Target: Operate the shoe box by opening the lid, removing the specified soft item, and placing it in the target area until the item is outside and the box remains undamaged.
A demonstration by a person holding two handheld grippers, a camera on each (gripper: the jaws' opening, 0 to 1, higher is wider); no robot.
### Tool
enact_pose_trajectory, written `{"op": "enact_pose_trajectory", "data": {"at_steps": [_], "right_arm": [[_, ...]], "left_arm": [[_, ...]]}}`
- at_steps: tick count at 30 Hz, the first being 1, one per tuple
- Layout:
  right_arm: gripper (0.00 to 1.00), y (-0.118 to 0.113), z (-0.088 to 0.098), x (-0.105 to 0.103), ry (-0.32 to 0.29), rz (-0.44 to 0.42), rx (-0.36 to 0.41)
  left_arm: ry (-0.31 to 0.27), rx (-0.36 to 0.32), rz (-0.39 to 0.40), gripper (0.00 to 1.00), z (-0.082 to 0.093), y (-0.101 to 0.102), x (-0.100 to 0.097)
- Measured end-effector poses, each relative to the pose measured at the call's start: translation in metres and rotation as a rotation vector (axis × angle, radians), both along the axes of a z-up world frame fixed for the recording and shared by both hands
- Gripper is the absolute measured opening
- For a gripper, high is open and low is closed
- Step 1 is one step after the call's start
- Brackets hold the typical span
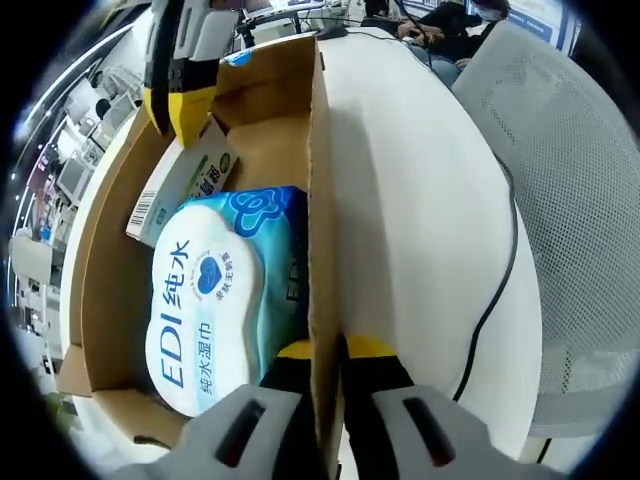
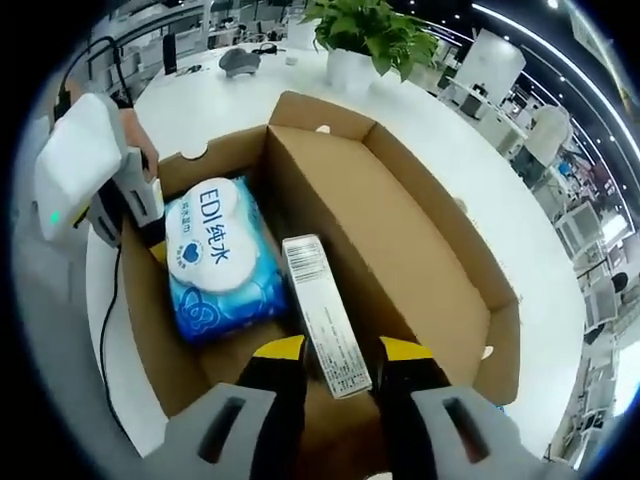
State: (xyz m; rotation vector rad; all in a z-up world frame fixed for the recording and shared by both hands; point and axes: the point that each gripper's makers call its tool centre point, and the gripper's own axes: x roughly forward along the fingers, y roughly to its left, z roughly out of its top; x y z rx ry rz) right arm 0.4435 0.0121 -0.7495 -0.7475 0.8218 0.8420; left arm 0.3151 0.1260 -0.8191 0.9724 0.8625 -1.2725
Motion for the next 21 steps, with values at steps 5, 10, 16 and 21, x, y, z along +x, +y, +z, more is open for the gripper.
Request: {"op": "enact_pose_trajectory", "data": {"at_steps": [5,10,16,21], "right_arm": [[0.24,0.002,-0.004,-0.002,0.037,0.038,-0.019],[0.25,0.005,-0.009,0.002,0.053,0.054,-0.033],[0.22,0.007,-0.024,0.0,0.09,0.094,-0.079],[0.19,0.007,-0.024,-0.001,0.102,0.09,-0.083]], "left_arm": [[0.0,0.0,-0.001,0.02,0.0,-0.001,0.001],[0.0,0.0,0.0,0.02,0.0,-0.001,0.001],[0.0,0.0,0.001,0.02,0.001,-0.001,0.001],[0.002,0.0,0.002,0.02,0.0,-0.001,0.001]]}}
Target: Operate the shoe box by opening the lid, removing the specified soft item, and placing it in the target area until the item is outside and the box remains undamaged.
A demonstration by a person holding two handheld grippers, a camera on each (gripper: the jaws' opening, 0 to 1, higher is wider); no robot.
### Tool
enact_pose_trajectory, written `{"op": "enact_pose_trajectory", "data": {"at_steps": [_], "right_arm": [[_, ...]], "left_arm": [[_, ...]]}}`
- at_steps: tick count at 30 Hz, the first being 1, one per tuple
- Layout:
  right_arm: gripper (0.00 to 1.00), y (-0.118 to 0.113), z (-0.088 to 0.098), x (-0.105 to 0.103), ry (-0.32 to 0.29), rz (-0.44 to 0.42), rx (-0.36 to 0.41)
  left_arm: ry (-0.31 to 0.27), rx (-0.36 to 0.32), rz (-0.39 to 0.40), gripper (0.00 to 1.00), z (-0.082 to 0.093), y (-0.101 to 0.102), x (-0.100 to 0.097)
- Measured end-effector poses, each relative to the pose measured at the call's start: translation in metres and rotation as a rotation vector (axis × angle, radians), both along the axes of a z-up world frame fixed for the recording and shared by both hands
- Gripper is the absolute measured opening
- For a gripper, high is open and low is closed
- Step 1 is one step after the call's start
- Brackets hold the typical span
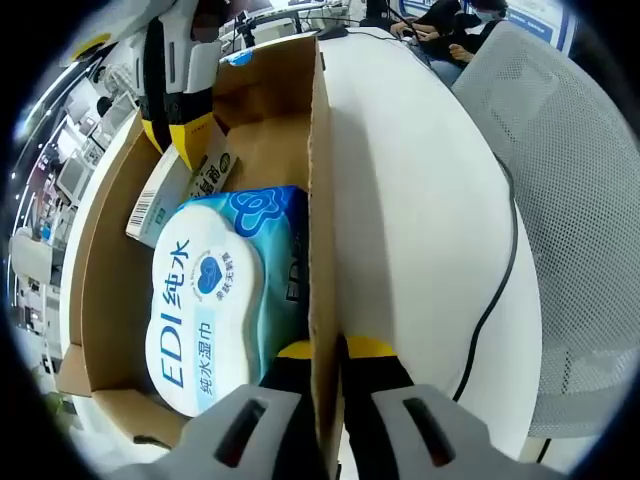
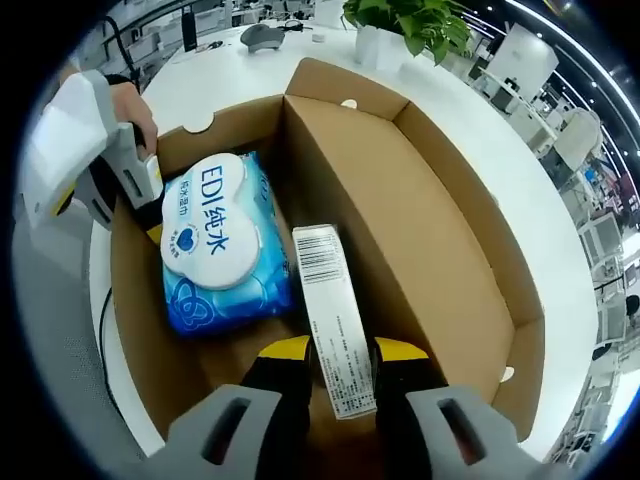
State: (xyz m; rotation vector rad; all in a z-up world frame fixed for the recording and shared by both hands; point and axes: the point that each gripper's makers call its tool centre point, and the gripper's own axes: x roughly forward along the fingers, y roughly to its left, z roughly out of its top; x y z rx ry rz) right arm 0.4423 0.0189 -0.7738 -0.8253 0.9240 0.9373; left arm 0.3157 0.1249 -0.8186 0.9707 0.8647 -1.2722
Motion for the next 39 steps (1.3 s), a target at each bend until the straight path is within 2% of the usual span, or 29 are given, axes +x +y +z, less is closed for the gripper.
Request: {"op": "enact_pose_trajectory", "data": {"at_steps": [4,11,14,21,28,33,36,39], "right_arm": [[0.17,-0.006,0.0,-0.007,0.037,0.024,-0.02],[0.16,-0.027,-0.002,-0.021,0.133,-0.073,-0.032],[0.16,-0.036,-0.002,-0.028,0.177,-0.137,-0.065],[0.17,-0.035,-0.003,-0.027,0.192,-0.149,-0.075],[0.18,-0.032,-0.006,-0.024,0.21,-0.213,-0.057],[0.19,-0.024,-0.011,-0.024,0.202,-0.198,-0.055],[0.25,-0.018,-0.014,-0.023,0.198,-0.189,-0.052],[0.24,-0.012,-0.018,-0.022,0.194,-0.178,-0.052]], "left_arm": [[-0.001,0.0,0.0,0.02,-0.001,0.001,0.0],[-0.002,-0.001,-0.001,0.02,-0.001,0.0,0.0],[-0.002,-0.001,-0.002,0.02,-0.001,0.0,0.0],[-0.002,-0.001,-0.002,0.02,-0.001,0.001,0.0],[-0.002,-0.001,-0.001,0.02,-0.001,0.001,0.0],[-0.002,-0.001,-0.001,0.02,-0.002,0.001,-0.001],[-0.003,-0.001,-0.001,0.02,-0.002,0.001,0.0],[-0.002,-0.001,0.0,0.02,-0.001,0.001,-0.001]]}}
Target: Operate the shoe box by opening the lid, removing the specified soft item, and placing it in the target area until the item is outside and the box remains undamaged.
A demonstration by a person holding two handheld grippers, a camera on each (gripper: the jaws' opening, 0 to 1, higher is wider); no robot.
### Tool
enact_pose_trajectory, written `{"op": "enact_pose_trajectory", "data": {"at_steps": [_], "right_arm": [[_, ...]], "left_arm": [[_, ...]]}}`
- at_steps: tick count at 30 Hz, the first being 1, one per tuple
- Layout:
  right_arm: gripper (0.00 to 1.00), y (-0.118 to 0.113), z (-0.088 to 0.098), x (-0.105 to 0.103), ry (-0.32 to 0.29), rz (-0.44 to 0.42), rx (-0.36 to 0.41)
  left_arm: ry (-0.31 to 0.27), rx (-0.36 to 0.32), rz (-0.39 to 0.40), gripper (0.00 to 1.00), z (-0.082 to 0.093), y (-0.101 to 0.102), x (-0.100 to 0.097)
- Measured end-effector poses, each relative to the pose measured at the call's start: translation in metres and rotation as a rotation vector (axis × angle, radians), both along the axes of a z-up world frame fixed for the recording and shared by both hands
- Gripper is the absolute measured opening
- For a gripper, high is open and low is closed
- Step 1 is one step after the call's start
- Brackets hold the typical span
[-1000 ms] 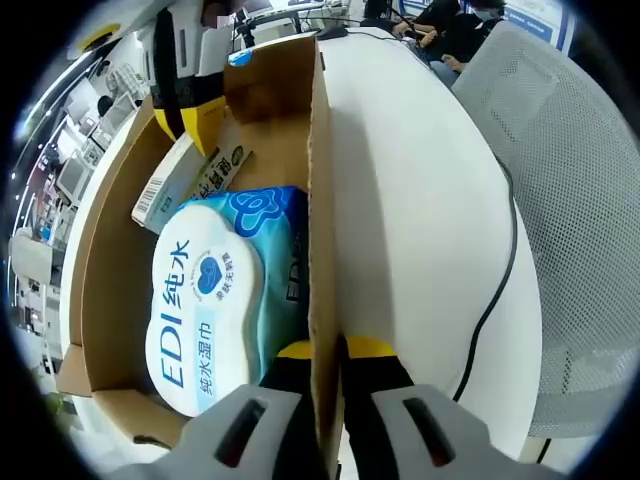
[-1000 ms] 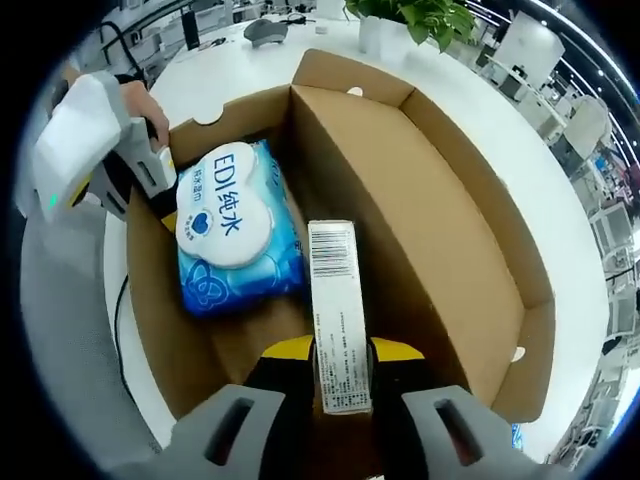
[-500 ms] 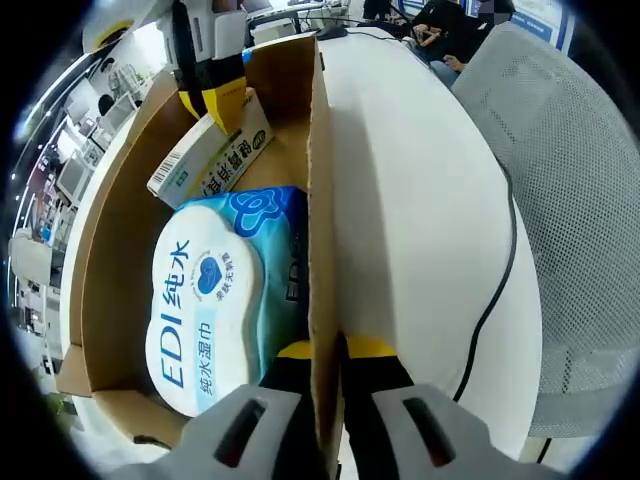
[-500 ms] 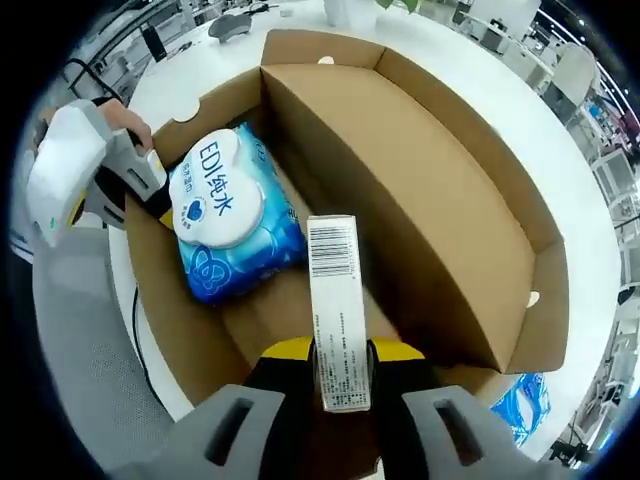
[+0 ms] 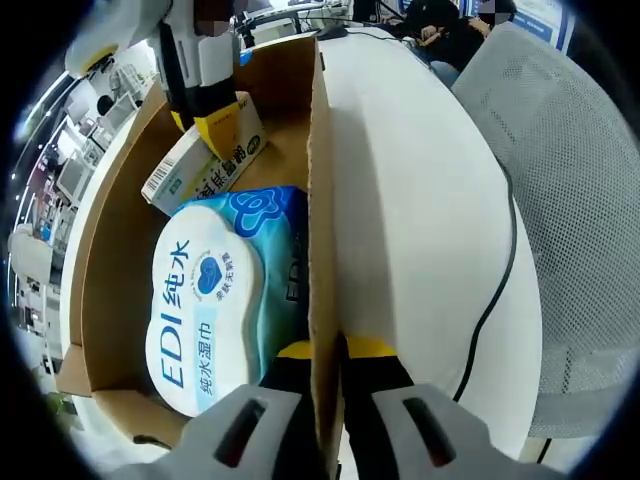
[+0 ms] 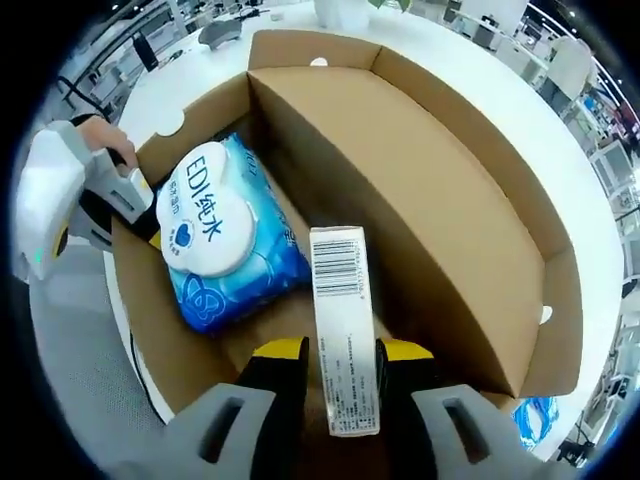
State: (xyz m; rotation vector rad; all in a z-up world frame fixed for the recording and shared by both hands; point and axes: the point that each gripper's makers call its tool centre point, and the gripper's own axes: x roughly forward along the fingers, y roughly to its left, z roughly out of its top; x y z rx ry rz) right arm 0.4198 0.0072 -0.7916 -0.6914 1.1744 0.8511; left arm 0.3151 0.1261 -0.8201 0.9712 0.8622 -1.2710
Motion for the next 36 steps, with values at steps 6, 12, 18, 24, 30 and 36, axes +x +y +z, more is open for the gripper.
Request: {"op": "enact_pose_trajectory", "data": {"at_steps": [6,12,18,24,30,36], "right_arm": [[0.24,0.004,-0.007,0.003,0.0,-0.001,0.004],[0.19,0.006,-0.008,0.002,-0.006,-0.007,0.007],[0.18,0.004,-0.007,0.001,-0.025,0.017,-0.013],[0.18,-0.004,-0.006,-0.002,-0.031,0.015,-0.033],[0.18,-0.008,0.001,-0.006,-0.016,-0.031,-0.026],[0.18,-0.017,0.009,-0.016,-0.005,-0.079,-0.013]], "left_arm": [[0.001,0.0,0.002,0.02,0.0,0.0,0.0],[0.004,0.001,0.006,0.02,0.0,0.0,0.0],[0.003,0.001,0.007,0.02,0.0,0.0,0.0],[0.003,0.001,0.005,0.02,0.0,0.0,0.0],[-0.003,-0.001,0.002,0.02,0.0,0.001,0.0],[-0.004,-0.001,-0.001,0.02,-0.001,0.001,-0.001]]}}
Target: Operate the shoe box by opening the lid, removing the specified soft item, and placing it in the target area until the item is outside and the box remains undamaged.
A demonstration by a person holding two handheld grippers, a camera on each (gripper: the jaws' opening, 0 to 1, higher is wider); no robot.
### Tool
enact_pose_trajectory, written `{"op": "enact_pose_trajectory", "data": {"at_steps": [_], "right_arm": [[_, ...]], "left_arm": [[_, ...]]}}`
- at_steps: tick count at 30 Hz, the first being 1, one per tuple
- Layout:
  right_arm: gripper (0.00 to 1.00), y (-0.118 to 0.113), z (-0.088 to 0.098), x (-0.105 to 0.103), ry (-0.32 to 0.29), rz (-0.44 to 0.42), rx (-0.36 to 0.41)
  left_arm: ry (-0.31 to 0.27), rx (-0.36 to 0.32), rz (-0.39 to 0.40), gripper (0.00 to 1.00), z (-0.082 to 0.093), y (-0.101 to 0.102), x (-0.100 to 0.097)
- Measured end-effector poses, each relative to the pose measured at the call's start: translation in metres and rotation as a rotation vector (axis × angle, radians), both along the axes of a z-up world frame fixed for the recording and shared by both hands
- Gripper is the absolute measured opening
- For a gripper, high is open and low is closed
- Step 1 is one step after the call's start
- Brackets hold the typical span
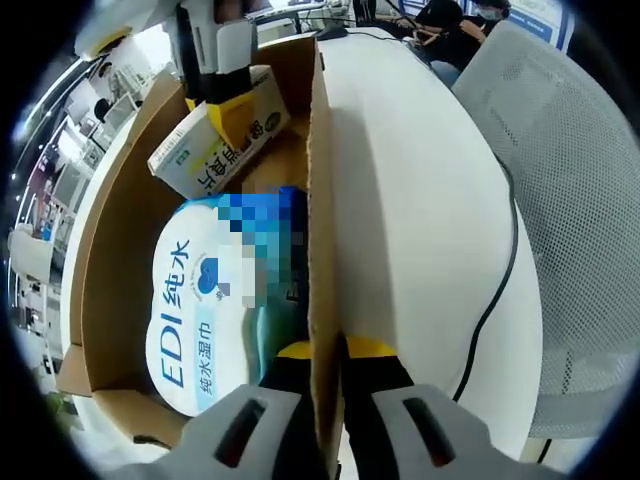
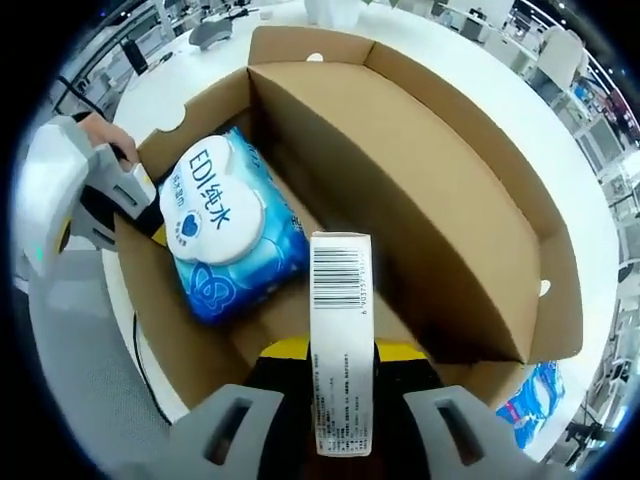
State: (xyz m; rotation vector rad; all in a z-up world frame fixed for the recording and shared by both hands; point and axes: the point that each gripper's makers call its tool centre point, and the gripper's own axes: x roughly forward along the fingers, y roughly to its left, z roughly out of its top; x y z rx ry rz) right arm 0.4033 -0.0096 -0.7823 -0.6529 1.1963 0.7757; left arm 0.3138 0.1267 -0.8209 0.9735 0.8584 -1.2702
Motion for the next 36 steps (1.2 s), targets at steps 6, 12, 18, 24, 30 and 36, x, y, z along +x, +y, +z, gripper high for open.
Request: {"op": "enact_pose_trajectory", "data": {"at_steps": [6,12,18,24,30,36], "right_arm": [[0.18,-0.008,0.001,-0.007,0.013,-0.068,0.008],[0.18,-0.003,0.012,-0.011,0.008,-0.115,0.068],[0.18,-0.008,0.019,-0.015,0.009,-0.143,0.08],[0.18,-0.005,0.032,-0.019,0.026,-0.256,0.173],[0.18,-0.006,0.041,-0.021,0.009,-0.268,0.196],[0.18,-0.008,0.047,-0.015,-0.006,-0.269,0.176]], "left_arm": [[-0.003,0.0,-0.002,0.02,0.0,0.0,-0.001],[-0.002,0.0,-0.001,0.02,0.0,-0.001,0.0],[0.001,0.001,-0.001,0.02,0.001,-0.001,0.001],[0.001,0.001,0.001,0.02,0.001,-0.001,0.001],[0.001,0.0,0.001,0.02,0.002,0.0,0.003],[0.001,0.0,0.0,0.02,0.001,0.0,0.003]]}}
